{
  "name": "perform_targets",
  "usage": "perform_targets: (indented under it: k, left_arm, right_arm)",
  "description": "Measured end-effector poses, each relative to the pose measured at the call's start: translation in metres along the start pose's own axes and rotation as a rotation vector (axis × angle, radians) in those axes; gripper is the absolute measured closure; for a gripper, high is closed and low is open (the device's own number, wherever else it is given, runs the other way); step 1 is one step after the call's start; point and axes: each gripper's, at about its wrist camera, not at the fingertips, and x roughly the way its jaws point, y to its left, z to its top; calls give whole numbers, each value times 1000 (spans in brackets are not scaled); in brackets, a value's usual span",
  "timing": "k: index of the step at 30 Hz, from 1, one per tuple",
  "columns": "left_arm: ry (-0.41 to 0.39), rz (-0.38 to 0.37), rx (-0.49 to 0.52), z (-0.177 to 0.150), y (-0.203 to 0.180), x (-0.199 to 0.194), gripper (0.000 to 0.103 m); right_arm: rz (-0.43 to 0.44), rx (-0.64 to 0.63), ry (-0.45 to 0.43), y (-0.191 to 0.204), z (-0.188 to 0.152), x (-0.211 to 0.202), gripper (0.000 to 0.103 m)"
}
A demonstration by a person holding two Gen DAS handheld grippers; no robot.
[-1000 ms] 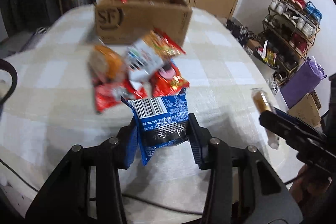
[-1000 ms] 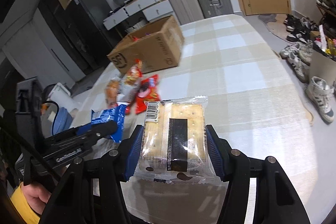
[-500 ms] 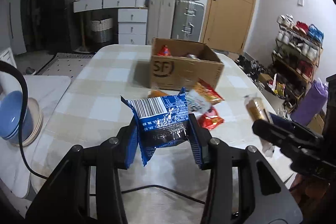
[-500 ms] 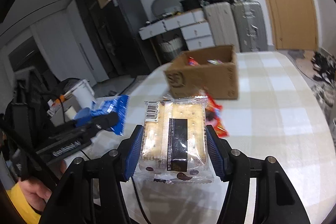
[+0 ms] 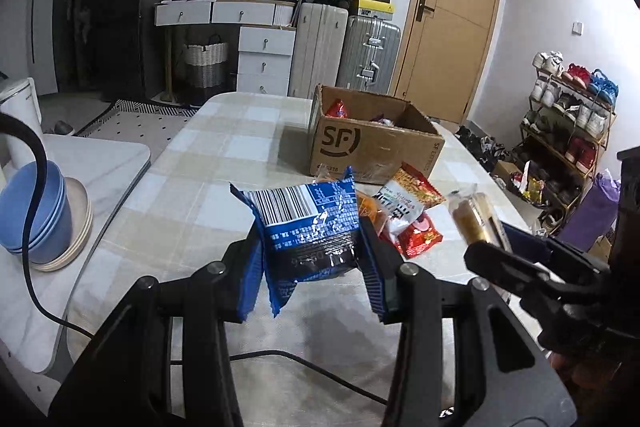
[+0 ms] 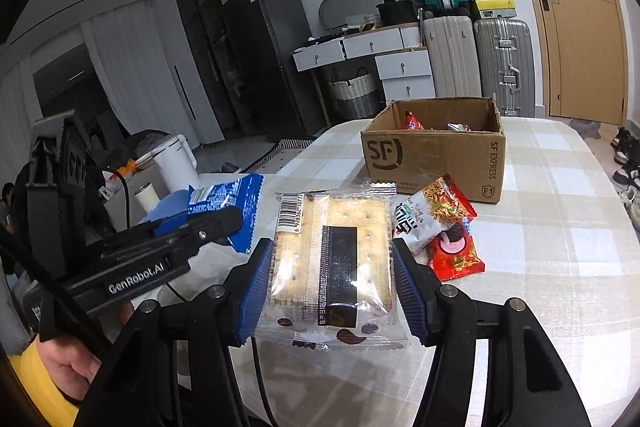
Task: Organize snacks
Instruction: 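Lift both packs and carry them over the cardboard box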
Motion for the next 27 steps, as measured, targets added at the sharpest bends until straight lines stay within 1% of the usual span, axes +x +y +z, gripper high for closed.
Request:
perform_targets:
  k: [5, 7, 10, 13, 20, 22, 25, 27]
  left_arm:
    - [0, -14, 7, 4, -9, 0, 63]
    - [-2, -15, -2, 8, -11, 0, 63]
    - [-23, 2, -16, 17, -7, -5, 63]
    - [-9, -7, -28, 27, -7, -2, 63]
    - [-11, -22, 1, 62, -15, 6, 63]
    - [-21, -15, 5, 75, -17, 7, 63]
    - [-23, -35, 14, 97, -20, 13, 63]
    - [-19, -46, 22, 113, -24, 20, 63]
  right_arm:
    - [-2, -6, -22, -5, 1, -9, 45]
    - [1, 14, -29, -10, 3, -14, 45]
    - [0, 34, -36, -17, 7, -21, 45]
    - [-7, 41, -49, -23, 14, -28, 45]
    - [-3, 19, -97, -32, 52, -37, 45]
    - [-14, 4, -114, -31, 65, -39, 45]
    - [-4, 2, -147, -34, 87, -43, 45]
    - [-12, -4, -163, -34, 102, -43, 45]
